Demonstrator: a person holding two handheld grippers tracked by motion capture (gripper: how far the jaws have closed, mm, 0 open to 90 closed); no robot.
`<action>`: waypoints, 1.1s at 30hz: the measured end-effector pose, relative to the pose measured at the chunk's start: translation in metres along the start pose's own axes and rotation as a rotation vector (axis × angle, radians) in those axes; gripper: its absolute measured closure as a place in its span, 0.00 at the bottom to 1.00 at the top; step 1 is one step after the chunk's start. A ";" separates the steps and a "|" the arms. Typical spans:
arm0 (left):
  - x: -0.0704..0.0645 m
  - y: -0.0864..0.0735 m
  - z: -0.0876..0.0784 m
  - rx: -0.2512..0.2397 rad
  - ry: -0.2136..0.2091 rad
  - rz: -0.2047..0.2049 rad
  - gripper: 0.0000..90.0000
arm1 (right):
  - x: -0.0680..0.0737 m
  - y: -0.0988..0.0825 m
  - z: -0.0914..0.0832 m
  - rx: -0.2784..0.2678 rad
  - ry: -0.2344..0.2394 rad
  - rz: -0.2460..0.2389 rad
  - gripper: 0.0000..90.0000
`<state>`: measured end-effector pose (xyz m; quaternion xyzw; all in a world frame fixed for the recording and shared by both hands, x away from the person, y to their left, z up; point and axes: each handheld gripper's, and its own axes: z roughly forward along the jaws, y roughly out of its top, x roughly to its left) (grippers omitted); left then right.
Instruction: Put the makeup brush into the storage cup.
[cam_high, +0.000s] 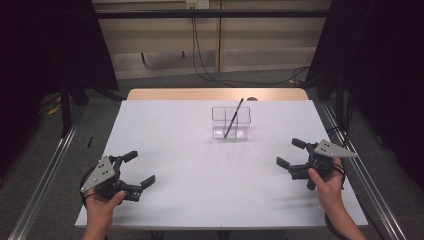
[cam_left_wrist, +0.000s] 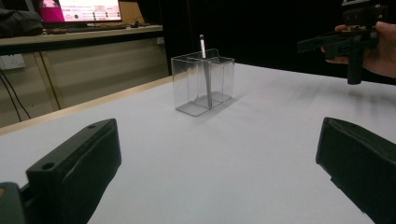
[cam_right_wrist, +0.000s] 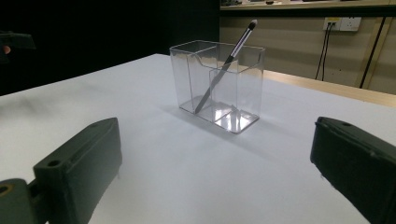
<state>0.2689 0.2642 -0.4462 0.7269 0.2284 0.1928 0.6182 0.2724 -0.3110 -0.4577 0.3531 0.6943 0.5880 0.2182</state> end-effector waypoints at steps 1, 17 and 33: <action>0.000 0.000 0.000 0.002 0.001 0.000 0.00 | 0.000 0.000 -0.001 0.002 0.002 0.002 0.02; 0.000 0.000 0.002 0.003 0.000 -0.001 0.00 | 0.002 -0.006 -0.015 0.008 -0.006 -0.003 0.02; 0.000 0.000 0.002 0.001 -0.002 0.001 0.00 | 0.006 -0.007 -0.027 0.003 -0.002 -0.018 0.02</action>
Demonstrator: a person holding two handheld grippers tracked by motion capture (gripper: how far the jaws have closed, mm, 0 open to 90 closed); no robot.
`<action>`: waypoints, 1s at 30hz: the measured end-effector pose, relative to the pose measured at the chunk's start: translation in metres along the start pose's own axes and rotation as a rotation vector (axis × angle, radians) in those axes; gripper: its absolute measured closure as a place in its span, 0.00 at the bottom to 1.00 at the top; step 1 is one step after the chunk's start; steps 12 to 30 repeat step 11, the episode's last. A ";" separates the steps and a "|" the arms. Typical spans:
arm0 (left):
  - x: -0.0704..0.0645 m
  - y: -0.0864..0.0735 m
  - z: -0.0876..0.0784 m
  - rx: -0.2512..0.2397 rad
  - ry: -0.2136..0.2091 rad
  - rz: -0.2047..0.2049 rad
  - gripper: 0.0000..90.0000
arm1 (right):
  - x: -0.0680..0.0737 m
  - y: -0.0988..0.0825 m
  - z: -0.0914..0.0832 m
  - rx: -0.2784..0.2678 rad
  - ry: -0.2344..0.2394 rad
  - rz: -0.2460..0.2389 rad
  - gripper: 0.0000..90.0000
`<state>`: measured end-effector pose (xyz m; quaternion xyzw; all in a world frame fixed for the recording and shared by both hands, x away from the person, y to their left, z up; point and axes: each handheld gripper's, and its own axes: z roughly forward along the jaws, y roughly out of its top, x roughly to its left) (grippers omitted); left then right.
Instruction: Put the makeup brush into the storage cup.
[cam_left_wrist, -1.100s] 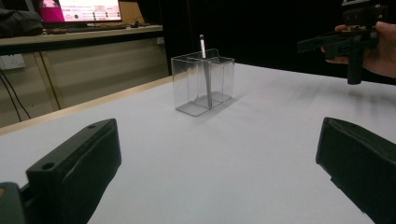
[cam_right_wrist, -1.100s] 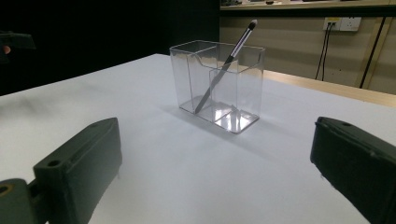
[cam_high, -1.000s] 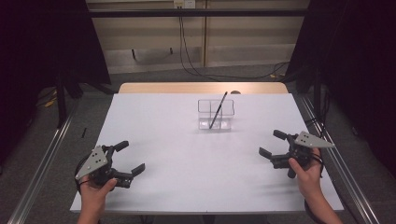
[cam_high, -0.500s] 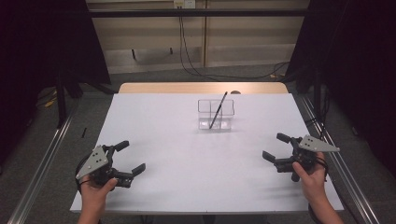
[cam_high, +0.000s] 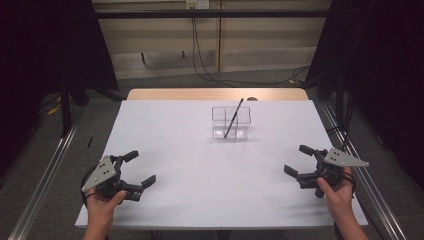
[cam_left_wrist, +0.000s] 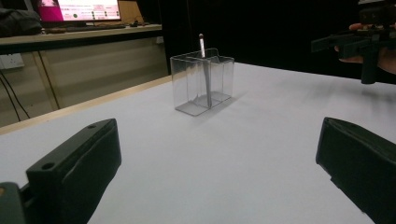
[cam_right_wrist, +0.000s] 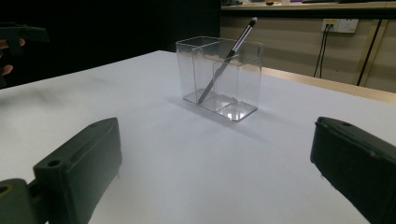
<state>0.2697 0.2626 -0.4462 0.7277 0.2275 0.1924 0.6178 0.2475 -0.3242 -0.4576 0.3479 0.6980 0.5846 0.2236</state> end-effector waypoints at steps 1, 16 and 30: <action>0.000 0.000 0.000 0.000 0.000 0.002 0.00 | 0.000 0.000 0.000 0.005 0.001 -0.004 0.02; 0.001 0.000 0.000 0.005 0.002 0.000 0.00 | 0.001 0.000 0.000 0.009 0.007 -0.011 0.02; 0.001 0.000 0.000 0.005 0.002 0.000 0.00 | 0.001 0.000 0.000 0.009 0.007 -0.011 0.02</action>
